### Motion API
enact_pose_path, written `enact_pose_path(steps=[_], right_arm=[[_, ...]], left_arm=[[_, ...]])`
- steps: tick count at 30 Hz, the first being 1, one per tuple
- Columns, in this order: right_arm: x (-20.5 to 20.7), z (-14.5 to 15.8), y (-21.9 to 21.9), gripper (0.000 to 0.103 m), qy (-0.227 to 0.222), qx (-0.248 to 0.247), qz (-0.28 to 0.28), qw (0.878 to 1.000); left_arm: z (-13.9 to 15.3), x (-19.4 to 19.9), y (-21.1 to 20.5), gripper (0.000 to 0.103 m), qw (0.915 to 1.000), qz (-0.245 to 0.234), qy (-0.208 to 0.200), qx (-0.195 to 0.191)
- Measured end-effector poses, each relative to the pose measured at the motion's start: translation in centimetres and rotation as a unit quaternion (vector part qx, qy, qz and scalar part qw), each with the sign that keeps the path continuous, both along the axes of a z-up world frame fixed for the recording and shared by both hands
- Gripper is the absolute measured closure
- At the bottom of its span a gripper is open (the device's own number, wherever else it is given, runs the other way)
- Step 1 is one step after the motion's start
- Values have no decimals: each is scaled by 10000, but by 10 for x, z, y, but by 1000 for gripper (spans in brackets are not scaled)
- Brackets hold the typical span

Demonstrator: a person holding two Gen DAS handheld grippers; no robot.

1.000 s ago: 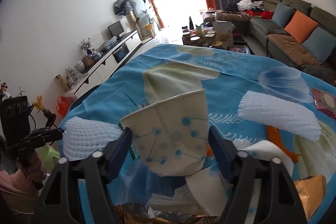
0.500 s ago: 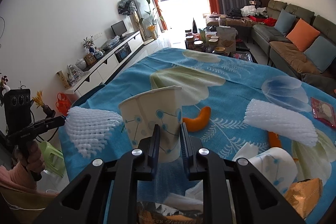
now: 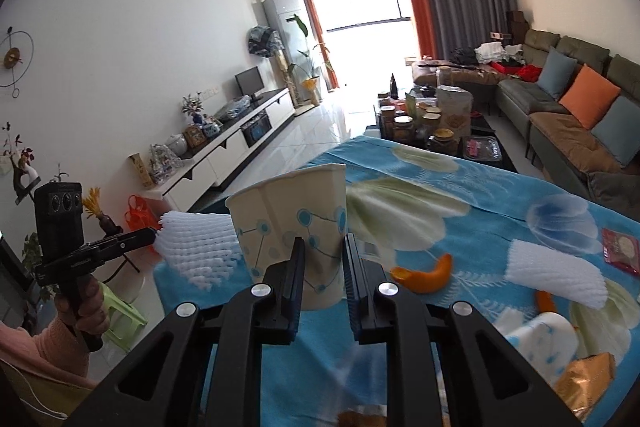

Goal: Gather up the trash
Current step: 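Carry the net and cup to the teal bin and open both grippers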

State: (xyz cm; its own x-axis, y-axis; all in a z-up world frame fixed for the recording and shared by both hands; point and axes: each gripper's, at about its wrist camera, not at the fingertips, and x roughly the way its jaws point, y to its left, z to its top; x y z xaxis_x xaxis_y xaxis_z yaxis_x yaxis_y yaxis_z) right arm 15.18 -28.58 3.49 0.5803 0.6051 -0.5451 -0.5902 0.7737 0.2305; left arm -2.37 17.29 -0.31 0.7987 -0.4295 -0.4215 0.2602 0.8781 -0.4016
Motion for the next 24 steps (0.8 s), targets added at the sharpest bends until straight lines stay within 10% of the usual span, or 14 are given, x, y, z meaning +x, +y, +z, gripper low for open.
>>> enact_pose_path(steps=[24], right_arm=[[53,-25,179,86,508,-40,1169,9918]], left_arm=[[-16,-20,130,97,9869,1584,289,88]])
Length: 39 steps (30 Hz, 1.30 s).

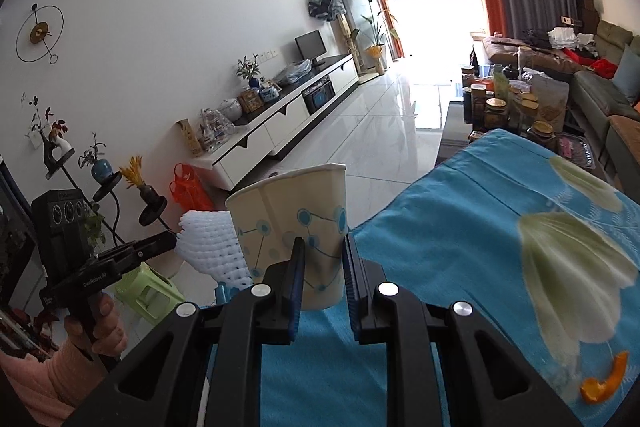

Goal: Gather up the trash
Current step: 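Carry the net and cup to the teal bin and open both grippers, then move both open grippers back over the trash pile on the table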

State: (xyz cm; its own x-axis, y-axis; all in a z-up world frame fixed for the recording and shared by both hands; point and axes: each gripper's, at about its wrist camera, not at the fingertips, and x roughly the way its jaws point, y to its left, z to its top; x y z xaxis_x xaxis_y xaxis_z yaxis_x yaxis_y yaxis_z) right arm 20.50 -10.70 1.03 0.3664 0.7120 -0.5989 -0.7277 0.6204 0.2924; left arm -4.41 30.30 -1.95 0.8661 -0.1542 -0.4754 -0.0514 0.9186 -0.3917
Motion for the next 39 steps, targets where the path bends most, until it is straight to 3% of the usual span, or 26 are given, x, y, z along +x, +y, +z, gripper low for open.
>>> enact_pose_path(steps=[17,25,32,39], right_arm=[[30,-39,85,85,377,-646,315,9967],[36,-58,114,85,518,-1056,387,9923],[40,-74,118,82,721,-1179,280,9900],[32,-64,99,80,666,-935,254,9931]], left_arm=[[-44,24,25,97,9973,414,610,-69],[-64,45,22,96,9955,388,848,-142],[-86,64,25,96,9924,424,1111,-315],[-95,73,18,90,9913,470,1200,-266]])
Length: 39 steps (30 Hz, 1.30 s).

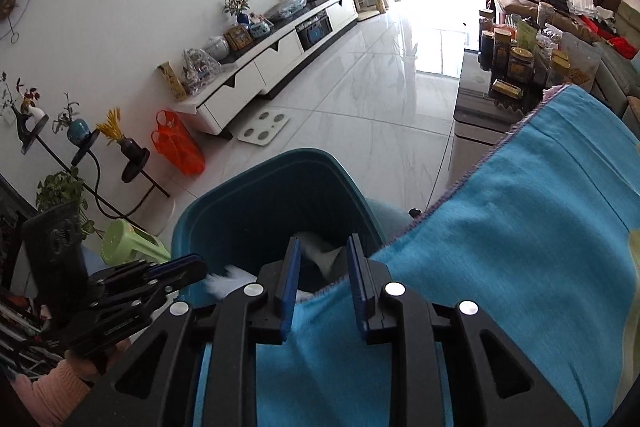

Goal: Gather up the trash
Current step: 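Move both open grippers back over the trash pile on the table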

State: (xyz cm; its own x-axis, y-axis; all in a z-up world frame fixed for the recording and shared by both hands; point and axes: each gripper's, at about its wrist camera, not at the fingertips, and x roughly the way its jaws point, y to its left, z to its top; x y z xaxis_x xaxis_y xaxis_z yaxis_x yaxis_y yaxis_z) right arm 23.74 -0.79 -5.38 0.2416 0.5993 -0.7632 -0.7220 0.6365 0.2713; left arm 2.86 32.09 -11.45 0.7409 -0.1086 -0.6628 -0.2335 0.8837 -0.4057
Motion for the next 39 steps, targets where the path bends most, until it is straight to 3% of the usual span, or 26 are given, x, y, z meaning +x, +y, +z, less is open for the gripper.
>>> enact_pose_path(steps=[3,9,12,17,23,31,39], right_arm=[[-5,6,-12,78,-38,112,-31,9999],[-16,20,-40,74,-39,431,-113,9990],[-29,33,-60,66,-181,624,-167,9977],[-52,48,-96,56,-455,816,-291,9952],[-77,64,-159,51,-768,979,-764,9893],[-101,66,-262,50,-999,976,-1790,9739],[-130,56,-355,50,-1097,953,-2891,9462]], left_arm=[[-2,3,-2,84,10000,50,17,83],[6,-1,-7,82,9998,82,-91,148],[24,-8,-22,69,9990,-2,-319,323],[58,-15,-61,55,9942,-480,-822,506],[80,-16,-115,48,9843,-1267,-1144,457],[83,-16,-211,46,9571,-2598,-1257,261],[78,-15,-301,45,9197,-3742,-1192,39]])
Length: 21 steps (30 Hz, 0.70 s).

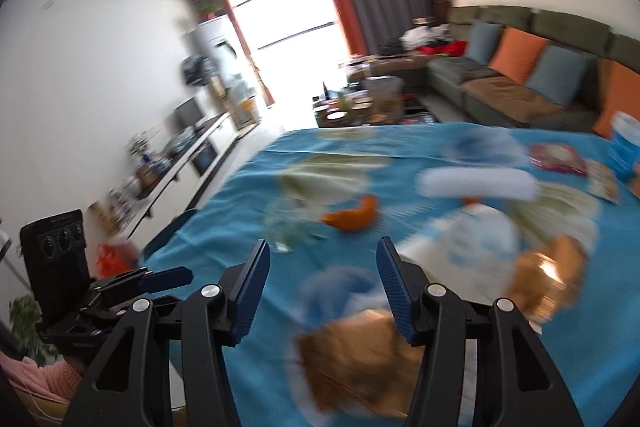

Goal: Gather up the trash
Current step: 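Move both open grippers back over the trash pile on the table, then grasp the gold snack wrapper with the left gripper while the right grasps white tissue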

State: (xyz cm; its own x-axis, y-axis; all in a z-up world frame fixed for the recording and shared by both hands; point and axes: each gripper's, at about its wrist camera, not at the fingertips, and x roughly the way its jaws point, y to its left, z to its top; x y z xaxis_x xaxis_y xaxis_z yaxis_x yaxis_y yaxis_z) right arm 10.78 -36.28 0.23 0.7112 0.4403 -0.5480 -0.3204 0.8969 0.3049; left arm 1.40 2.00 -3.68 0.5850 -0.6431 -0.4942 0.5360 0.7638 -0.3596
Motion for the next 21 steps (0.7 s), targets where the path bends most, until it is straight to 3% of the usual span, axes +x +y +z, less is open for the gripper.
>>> enact_pose_path(steps=[8,16,19,21], right_arm=[[-20,-21,-48,50,168,35,-541,9984],[-25,-46,-70,54,402,151,-599,9973],[-26,-52,-71,55,473,177,-604,9969],[-25,-57,-73,57,536,227,-581,9966]], left_arm=[[-5,5,-77,40,9957,-880,21,274],[-24,24,-114,40,9921,-1046,468,515],[-32,31,-120,44,9911,-1039,654,517],[-36,34,-120,53,9904,-1053,766,460]])
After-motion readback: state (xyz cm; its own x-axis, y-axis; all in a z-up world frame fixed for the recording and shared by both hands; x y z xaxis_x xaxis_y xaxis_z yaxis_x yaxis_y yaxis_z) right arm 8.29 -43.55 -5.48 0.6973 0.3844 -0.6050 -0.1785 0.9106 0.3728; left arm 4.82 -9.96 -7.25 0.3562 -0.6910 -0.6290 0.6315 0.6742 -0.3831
